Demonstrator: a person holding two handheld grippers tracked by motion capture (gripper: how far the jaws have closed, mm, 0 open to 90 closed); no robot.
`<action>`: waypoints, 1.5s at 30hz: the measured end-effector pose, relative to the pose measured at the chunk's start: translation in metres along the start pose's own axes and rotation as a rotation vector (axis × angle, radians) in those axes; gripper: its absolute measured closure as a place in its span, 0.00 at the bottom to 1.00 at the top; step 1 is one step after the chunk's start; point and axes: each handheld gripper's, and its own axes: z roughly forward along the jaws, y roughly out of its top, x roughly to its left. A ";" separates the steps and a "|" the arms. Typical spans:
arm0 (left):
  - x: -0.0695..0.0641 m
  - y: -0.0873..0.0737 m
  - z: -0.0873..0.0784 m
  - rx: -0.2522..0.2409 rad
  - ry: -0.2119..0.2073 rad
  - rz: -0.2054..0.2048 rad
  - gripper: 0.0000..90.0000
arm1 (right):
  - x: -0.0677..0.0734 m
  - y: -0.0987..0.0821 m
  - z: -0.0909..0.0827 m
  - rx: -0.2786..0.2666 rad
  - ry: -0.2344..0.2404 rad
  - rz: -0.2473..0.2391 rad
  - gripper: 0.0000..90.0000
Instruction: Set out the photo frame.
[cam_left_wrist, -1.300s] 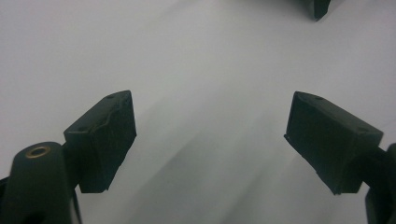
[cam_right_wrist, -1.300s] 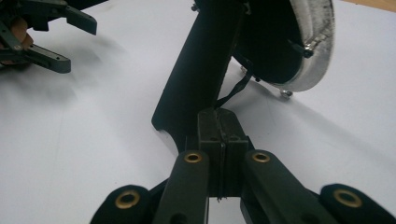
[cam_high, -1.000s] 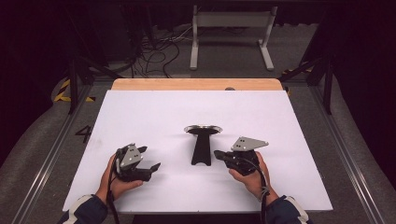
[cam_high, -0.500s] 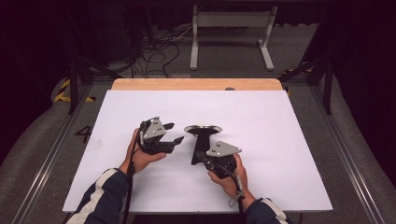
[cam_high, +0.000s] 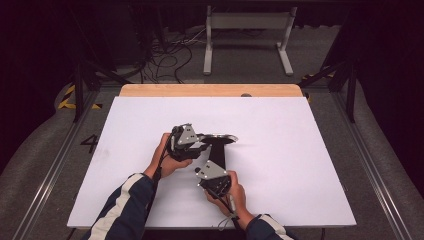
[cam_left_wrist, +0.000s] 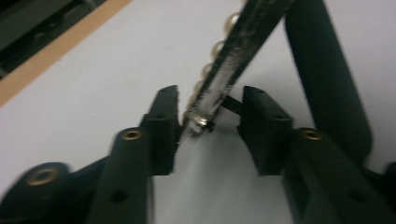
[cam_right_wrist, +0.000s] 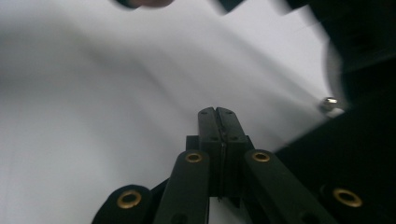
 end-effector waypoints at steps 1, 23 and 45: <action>0.001 -0.001 0.000 -0.002 -0.010 -0.001 0.73 | 0.003 0.001 0.002 0.017 -0.015 -0.027 1.00; -0.013 0.001 -0.008 0.024 0.019 0.068 0.82 | -0.009 -0.002 0.003 0.066 -0.084 0.027 1.00; -0.016 -0.002 -0.008 -0.086 -0.030 0.009 0.75 | -0.030 -0.017 -0.014 0.061 -0.057 0.083 1.00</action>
